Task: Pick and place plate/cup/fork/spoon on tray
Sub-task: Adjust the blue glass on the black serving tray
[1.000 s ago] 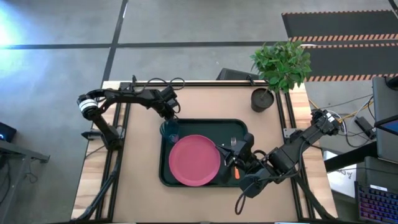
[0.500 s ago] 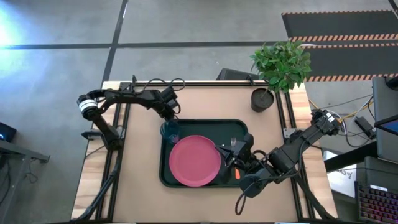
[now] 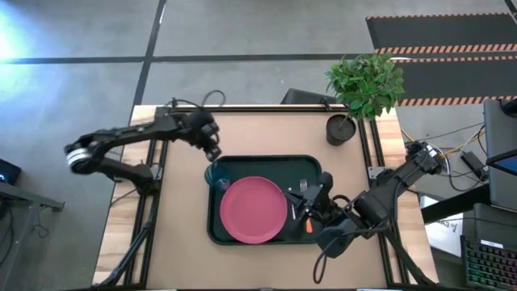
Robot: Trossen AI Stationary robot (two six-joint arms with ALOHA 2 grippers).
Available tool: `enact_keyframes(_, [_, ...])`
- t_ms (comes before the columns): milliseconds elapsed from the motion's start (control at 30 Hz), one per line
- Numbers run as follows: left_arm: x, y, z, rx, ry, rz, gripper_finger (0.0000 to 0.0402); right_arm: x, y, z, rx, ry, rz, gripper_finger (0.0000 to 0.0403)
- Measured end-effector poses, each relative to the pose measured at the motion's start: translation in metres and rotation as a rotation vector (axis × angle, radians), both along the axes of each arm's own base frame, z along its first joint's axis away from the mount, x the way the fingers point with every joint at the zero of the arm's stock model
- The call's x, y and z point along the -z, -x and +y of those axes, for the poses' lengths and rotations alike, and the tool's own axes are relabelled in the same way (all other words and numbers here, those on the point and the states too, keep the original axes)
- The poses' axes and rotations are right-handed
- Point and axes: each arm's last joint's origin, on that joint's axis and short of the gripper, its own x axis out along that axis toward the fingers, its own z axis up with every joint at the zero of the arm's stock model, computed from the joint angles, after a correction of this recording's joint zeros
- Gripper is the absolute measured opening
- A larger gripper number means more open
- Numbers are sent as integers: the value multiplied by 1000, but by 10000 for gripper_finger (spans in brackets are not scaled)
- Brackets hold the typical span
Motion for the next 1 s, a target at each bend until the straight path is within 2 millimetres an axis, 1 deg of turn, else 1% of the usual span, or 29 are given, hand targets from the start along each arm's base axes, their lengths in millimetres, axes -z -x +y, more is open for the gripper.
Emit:
enact_keyframes(67, [-16,12,-4,-35,-80,-18,0,-5,4,-2,-5,1,-7,8])
enact_keyframes(133, [-27,22,-7,-71,-154,-21,0,-9,6,-5,-12,12,-7,8])
enact_keyframes(200, [-36,33,-10,-87,-191,-33,0,-12,8,-6,-20,28,-1,8])
enact_keyframes(400, [-49,65,-24,-143,-232,25,0,-16,14,-7,-50,71,24,8])
enact_keyframes(467, [-53,75,-30,-137,-259,54,0,-19,21,-8,-62,84,38,8])
enact_keyframes(567, [-60,90,-40,-128,-289,40,0,-29,35,-11,-50,87,9,8])
enact_keyframes(667, [-69,105,-51,-120,-325,-32,0,-40,46,-14,16,120,-66,9])
enact_keyframes(800, [-79,124,-65,-139,-352,-140,0,-49,56,-11,104,189,-146,9])
enact_keyframes(867, [-82,135,-72,-165,-364,-198,0,-51,59,-9,93,214,-140,9])
enact_keyframes(1000, [-88,156,-86,-178,-414,-297,0,-52,64,-4,66,208,-148,9])
